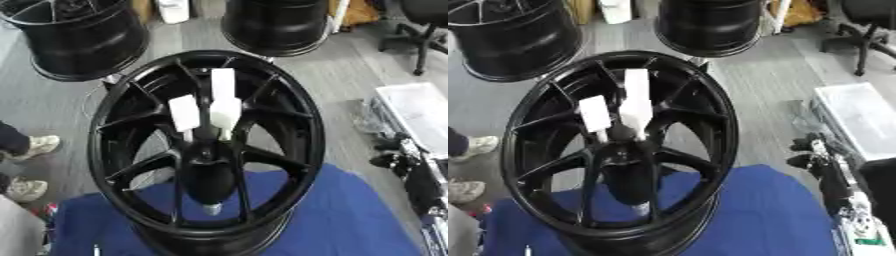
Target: Pull the pin out of the wheel hub.
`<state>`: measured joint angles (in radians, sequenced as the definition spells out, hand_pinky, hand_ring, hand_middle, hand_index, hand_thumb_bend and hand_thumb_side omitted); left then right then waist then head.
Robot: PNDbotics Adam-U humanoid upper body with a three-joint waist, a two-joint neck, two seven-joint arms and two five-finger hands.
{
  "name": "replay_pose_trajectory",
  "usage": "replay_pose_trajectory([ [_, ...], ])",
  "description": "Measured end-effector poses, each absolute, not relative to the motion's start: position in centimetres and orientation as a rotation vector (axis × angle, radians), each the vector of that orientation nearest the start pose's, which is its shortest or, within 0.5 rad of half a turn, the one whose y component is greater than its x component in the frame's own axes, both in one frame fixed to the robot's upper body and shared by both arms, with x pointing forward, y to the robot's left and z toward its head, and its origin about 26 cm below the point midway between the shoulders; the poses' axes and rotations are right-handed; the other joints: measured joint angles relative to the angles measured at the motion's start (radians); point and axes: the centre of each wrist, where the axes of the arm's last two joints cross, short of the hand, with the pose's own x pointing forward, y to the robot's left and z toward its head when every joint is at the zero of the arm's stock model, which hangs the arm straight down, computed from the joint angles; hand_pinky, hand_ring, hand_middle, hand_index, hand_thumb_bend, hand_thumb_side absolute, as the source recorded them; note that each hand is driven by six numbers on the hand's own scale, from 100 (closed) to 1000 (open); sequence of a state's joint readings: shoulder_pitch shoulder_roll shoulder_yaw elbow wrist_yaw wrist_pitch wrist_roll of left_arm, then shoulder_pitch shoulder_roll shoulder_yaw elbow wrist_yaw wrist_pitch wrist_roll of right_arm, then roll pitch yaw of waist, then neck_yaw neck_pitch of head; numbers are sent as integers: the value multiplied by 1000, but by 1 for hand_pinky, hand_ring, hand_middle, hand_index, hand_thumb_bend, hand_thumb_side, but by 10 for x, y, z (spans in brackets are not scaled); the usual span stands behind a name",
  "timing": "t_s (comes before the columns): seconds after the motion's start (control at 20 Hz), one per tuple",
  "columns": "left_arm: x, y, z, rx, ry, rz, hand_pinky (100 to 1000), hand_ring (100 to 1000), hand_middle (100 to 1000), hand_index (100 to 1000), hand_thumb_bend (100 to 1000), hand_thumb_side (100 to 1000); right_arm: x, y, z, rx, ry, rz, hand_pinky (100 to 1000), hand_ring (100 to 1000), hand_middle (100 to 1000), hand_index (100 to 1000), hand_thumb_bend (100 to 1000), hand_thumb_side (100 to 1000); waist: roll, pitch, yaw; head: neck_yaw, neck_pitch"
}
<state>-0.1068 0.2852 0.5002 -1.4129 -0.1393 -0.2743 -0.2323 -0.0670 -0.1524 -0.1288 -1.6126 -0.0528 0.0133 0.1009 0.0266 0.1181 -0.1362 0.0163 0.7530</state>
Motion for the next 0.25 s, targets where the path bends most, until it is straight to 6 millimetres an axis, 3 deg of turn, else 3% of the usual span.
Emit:
replay_pose_trajectory([
  [0.25,274,393,22,411,-1785,25,689,603,639,777,620,513,291,-305,28,-84,-1669,79,707,556,611,677,100,795,10,0,2,0,0],
])
